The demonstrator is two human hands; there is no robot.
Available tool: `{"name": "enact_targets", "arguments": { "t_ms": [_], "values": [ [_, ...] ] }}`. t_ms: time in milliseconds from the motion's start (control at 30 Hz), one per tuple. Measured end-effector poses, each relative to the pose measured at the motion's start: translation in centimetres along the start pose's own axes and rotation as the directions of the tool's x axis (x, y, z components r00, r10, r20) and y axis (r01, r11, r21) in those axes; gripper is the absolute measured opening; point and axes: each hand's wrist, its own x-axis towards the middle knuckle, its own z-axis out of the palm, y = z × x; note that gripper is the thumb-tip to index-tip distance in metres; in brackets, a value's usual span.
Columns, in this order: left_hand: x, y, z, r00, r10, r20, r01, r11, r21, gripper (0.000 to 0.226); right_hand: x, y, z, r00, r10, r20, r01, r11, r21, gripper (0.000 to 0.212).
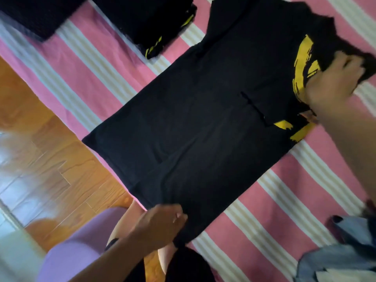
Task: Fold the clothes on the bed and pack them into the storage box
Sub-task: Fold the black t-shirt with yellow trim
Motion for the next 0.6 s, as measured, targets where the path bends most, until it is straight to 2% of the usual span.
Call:
{"name": "enact_targets", "arguments": {
  "t_ms": [33,67,133,167,200,300,367,433,500,600],
  "values": [
    [0.7,-1.4,-1.2,0.991,-0.028,-0.127,0.015,0.995,-0.098,0.005,0.2,-1.7,0.3,0.997,-0.028,0.073,0.032,0.998,-0.055,0.059],
    [1.6,-2.6,-3.4,0.941,-0.083,-0.327,0.037,0.988,-0.147,0.007,0.6,-4.0,0.5,0.986,-0.068,0.151,0.078,0.995,-0.060,0.057],
    [4.8,-5.9,-8.6,0.731,-0.090,-0.676,0.070,0.996,-0.058,0.021,1.6,-9.7,1.6,0.952,-0.206,0.228,0.216,0.976,-0.020,0.053],
    [6.7,-7.1,-11.0,0.664,-0.075,-0.744,0.131,0.991,0.017,0.032,2.2,-12.1,2.0,0.930,-0.247,0.272,0.258,0.966,-0.006,0.051],
    [8.2,-7.6,-13.0,0.651,-0.049,-0.758,0.168,0.982,0.081,0.041,2.6,-14.1,2.5,0.910,-0.277,0.310,0.289,0.957,0.008,0.049],
    [13.4,-9.0,-15.9,0.703,0.008,-0.712,0.192,0.961,0.200,0.052,4.7,-19.9,4.4,0.897,-0.285,0.339,0.283,0.958,0.056,0.047],
    [15.1,-9.5,-15.5,0.740,-0.007,-0.672,0.247,0.933,0.262,0.060,5.9,-23.4,6.0,0.900,-0.263,0.348,0.267,0.963,0.038,0.059],
    [16.4,-10.3,-14.7,0.752,-0.002,-0.659,0.240,0.932,0.272,0.065,6.8,-26.8,9.0,0.903,-0.126,0.412,0.153,0.988,-0.034,0.077],
    [17.1,-10.9,-14.5,0.756,0.018,-0.655,0.219,0.935,0.279,0.066,6.9,-29.3,11.3,0.922,0.024,0.387,0.002,0.998,-0.068,0.083],
    [17.1,-11.3,-14.9,0.753,0.023,-0.658,0.193,0.948,0.254,0.067,6.4,-30.1,10.5,0.968,0.057,0.244,-0.073,0.996,0.056,0.049]
  ]
}}
